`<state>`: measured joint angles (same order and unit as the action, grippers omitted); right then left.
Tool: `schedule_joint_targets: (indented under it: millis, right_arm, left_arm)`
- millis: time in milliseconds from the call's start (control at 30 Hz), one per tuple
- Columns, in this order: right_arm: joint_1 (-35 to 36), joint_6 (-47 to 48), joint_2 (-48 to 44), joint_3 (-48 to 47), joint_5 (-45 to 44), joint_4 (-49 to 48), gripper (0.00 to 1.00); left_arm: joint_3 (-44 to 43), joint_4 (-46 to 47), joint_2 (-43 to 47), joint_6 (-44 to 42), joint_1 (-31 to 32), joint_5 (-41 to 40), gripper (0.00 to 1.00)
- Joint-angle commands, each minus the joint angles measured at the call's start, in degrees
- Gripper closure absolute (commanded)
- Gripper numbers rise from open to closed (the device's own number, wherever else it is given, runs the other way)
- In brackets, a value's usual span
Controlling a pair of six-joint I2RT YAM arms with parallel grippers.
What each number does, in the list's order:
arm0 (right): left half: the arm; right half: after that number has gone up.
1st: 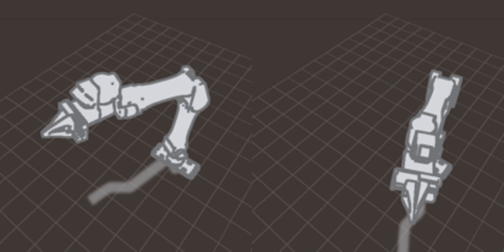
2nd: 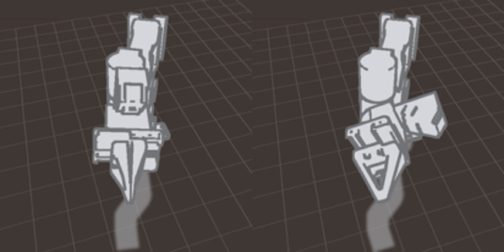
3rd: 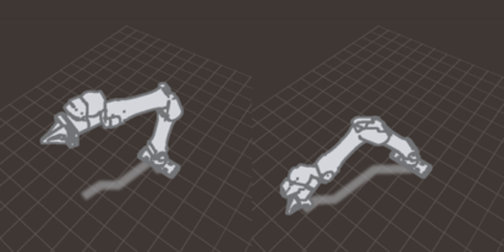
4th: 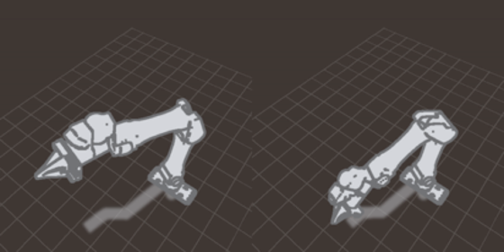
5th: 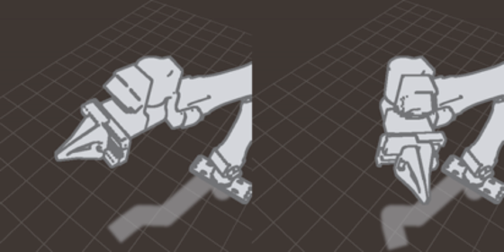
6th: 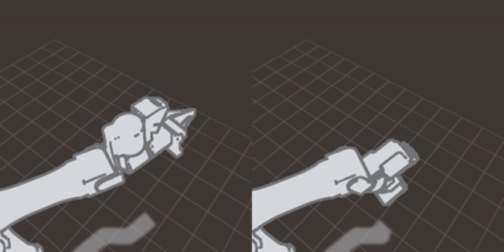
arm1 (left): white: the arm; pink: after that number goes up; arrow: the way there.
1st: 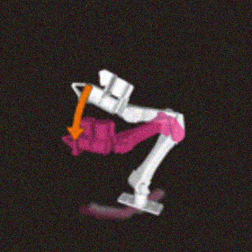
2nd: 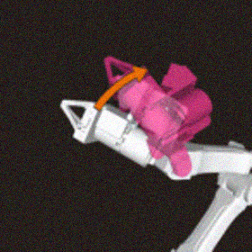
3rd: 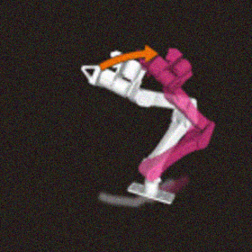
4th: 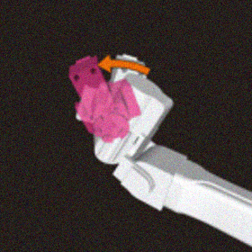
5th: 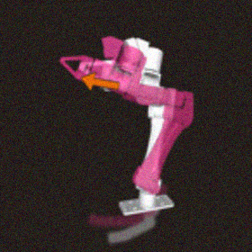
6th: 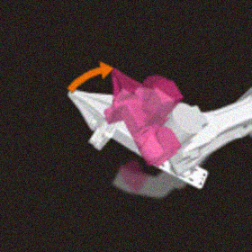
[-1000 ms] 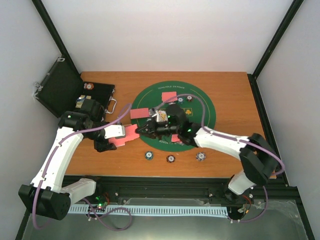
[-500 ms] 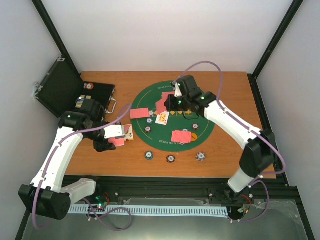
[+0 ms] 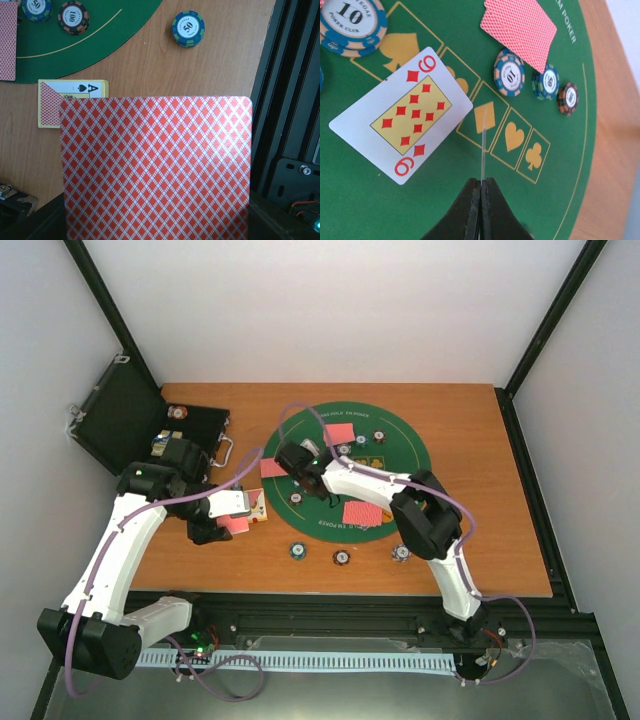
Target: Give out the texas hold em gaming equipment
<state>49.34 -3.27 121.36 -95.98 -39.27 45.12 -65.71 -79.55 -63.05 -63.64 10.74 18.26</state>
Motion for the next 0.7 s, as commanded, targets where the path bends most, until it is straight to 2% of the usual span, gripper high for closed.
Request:
schedule_joint_targets:
  millis: [0,200,333,533,667]
  right_arm:
    - [0.94,8.63,2.94,-0.96,-9.67,-5.36,0.97]
    - [1.76,11.95,5.17,2.25,-12.01,-9.78,0.97]
    - [1.89,12.30,5.17,2.64,-9.09,-9.98,0.97]
    - [2.07,10.35,3.23,3.37,-1.95,-7.78,0.81]
    - [2.07,8.15,0.50,5.64,-0.17,-8.21,0.76]
  left_arm:
    - [-1.25,-0.87,0.26,0.35,0.18,0.95,0.97]
    - [-2.10,-1.20,0.01,0.09,0.16,0.68,0.97]
    - [-2.25,-1.31,0.06,0.09,0.16,0.73,0.97]
    - [-2.06,-1.42,0.48,0.07,0.23,0.48,0.97]
    - [-2.04,-1.43,0.58,-0.09,0.16,0.35,0.97]
